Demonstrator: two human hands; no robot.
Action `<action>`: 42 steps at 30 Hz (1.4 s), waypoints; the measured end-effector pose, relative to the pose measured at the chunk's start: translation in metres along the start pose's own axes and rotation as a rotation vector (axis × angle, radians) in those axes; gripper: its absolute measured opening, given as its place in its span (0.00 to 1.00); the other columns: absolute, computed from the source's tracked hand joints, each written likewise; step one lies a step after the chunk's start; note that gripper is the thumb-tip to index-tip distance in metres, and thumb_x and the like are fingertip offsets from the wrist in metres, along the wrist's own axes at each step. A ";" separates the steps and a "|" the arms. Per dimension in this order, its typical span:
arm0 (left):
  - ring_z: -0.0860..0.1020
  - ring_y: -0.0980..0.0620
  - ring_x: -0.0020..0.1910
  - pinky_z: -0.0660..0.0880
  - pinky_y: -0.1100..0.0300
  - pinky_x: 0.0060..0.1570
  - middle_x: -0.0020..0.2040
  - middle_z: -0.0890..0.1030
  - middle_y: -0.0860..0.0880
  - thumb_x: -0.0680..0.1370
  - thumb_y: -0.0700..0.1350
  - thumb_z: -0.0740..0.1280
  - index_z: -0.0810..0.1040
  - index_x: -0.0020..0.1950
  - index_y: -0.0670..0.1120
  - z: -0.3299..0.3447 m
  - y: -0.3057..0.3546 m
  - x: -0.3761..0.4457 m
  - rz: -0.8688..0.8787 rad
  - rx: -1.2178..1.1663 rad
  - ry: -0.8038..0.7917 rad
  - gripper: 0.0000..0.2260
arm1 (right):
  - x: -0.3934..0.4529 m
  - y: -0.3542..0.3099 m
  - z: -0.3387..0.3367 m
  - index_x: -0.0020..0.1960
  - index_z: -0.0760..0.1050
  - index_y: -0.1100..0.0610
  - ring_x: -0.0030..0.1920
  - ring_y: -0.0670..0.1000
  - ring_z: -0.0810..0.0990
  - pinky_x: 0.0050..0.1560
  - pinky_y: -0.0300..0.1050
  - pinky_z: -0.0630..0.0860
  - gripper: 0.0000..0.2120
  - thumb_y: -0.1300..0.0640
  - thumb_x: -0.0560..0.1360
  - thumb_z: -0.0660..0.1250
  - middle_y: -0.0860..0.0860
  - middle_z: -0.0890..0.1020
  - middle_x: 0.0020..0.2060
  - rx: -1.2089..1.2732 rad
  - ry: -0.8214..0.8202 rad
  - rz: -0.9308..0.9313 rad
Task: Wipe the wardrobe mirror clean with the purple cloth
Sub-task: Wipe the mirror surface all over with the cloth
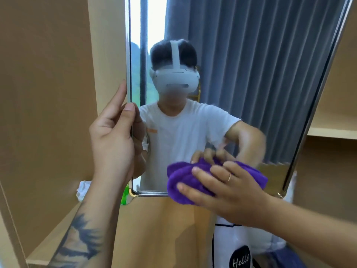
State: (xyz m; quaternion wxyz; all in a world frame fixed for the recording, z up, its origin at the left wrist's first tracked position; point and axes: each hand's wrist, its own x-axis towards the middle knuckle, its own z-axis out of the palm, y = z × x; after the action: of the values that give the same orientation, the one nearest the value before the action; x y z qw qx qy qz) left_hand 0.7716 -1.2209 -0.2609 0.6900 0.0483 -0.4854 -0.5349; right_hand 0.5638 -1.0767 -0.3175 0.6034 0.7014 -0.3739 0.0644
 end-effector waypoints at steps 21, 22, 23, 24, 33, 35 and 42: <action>0.67 0.52 0.39 0.69 0.57 0.43 0.43 0.69 0.45 0.79 0.46 0.70 0.82 0.68 0.60 -0.010 -0.004 0.001 -0.061 -0.025 -0.040 0.18 | 0.060 0.029 0.008 0.76 0.73 0.46 0.52 0.62 0.80 0.49 0.57 0.70 0.25 0.53 0.80 0.71 0.57 0.78 0.64 -0.008 0.225 0.393; 0.67 0.52 0.40 0.69 0.57 0.43 0.43 0.69 0.45 0.79 0.46 0.70 0.82 0.67 0.61 -0.009 -0.003 0.001 -0.057 -0.020 -0.039 0.18 | 0.060 0.020 0.009 0.76 0.72 0.46 0.52 0.63 0.80 0.49 0.58 0.72 0.25 0.53 0.80 0.71 0.58 0.76 0.64 0.010 0.219 0.430; 0.67 0.52 0.40 0.69 0.58 0.42 0.42 0.70 0.46 0.79 0.45 0.69 0.83 0.67 0.61 -0.009 -0.002 0.000 -0.059 -0.022 -0.039 0.18 | 0.055 0.005 0.010 0.76 0.71 0.47 0.51 0.63 0.81 0.50 0.58 0.73 0.25 0.53 0.80 0.71 0.58 0.75 0.65 0.029 0.192 0.407; 0.67 0.52 0.40 0.68 0.57 0.42 0.42 0.70 0.47 0.80 0.45 0.69 0.83 0.66 0.62 -0.008 -0.002 -0.001 -0.067 -0.032 -0.042 0.18 | 0.048 -0.012 0.012 0.76 0.72 0.46 0.49 0.62 0.81 0.49 0.57 0.75 0.24 0.53 0.81 0.70 0.58 0.75 0.64 0.043 0.153 0.330; 0.65 0.51 0.38 0.67 0.57 0.39 0.39 0.69 0.48 0.83 0.41 0.67 0.83 0.65 0.62 -0.011 0.001 -0.003 -0.086 -0.047 -0.071 0.17 | 0.077 0.028 0.004 0.76 0.73 0.47 0.54 0.60 0.76 0.51 0.55 0.67 0.25 0.50 0.80 0.71 0.58 0.77 0.65 -0.029 0.202 0.316; 0.70 0.53 0.39 0.73 0.59 0.44 0.41 0.74 0.48 0.81 0.42 0.68 0.84 0.64 0.60 -0.012 0.001 -0.003 -0.091 -0.067 -0.070 0.17 | 0.089 0.034 0.003 0.76 0.74 0.49 0.55 0.61 0.75 0.51 0.55 0.66 0.25 0.52 0.80 0.71 0.60 0.78 0.64 -0.026 0.209 0.461; 0.61 0.47 0.44 0.64 0.56 0.43 0.51 0.65 0.43 0.83 0.41 0.68 0.85 0.62 0.62 -0.012 0.004 -0.005 -0.122 -0.078 -0.086 0.16 | 0.052 -0.038 0.003 0.72 0.77 0.45 0.44 0.55 0.81 0.43 0.50 0.77 0.19 0.52 0.82 0.65 0.52 0.85 0.58 0.098 -0.064 -0.024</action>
State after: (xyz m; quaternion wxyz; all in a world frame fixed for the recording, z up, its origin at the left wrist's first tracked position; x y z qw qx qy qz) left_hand 0.7835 -1.2206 -0.2682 0.6361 0.0280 -0.4895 -0.5958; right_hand 0.6226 -1.1026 -0.3204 0.5568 0.7361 -0.3812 0.0529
